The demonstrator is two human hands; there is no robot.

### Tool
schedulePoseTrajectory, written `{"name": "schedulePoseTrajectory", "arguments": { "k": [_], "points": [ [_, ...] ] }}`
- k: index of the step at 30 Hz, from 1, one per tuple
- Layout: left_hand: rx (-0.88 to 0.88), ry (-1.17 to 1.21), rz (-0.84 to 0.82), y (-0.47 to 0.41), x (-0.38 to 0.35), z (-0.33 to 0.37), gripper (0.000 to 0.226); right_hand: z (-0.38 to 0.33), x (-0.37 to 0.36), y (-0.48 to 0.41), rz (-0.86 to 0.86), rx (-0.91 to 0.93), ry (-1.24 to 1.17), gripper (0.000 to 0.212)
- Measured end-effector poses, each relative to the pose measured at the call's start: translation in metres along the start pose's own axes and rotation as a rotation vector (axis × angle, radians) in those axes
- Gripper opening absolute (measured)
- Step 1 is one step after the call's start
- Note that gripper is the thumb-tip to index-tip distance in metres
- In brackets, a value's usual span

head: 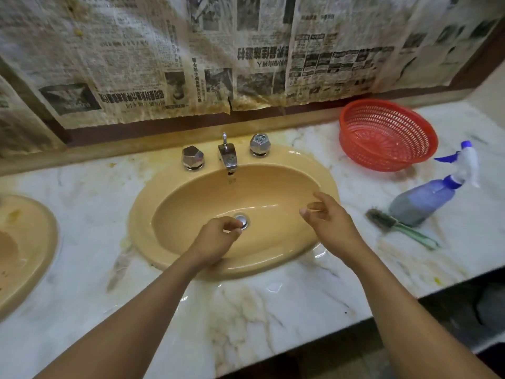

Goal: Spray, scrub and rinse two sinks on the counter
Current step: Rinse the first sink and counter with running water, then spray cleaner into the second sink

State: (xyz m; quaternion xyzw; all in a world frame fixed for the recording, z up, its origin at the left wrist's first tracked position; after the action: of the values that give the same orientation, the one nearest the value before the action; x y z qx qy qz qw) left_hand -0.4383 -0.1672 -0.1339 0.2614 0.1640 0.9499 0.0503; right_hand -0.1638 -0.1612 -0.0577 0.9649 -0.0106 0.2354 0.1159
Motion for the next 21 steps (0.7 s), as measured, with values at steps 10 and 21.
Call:
{"name": "schedulePoseTrajectory", "arguments": {
  "k": [10,21],
  "points": [
    [0.055,0.148,-0.024,0.016,-0.121,0.089,0.015,0.051,0.192,0.037,0.360,-0.068,-0.085,0.037],
    [0.247,0.089,-0.084,-0.006,-0.306,0.193,0.038,0.108,0.312,-0.008,0.387,-0.027,-0.067,0.039]
  ]
}}
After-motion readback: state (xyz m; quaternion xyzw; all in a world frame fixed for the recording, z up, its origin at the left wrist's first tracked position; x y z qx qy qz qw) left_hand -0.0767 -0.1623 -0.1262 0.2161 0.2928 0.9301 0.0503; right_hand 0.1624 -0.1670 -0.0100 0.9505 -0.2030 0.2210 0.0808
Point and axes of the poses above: each hand's wrist, its own y-axis away from the middle knuckle, its own x-axis out of the back of the hand, z = x × y, the point moved 10 cm from there along -y, towards the middle knuckle, and after that the axes turned 2 degrees about x, right-handed, at the moved point
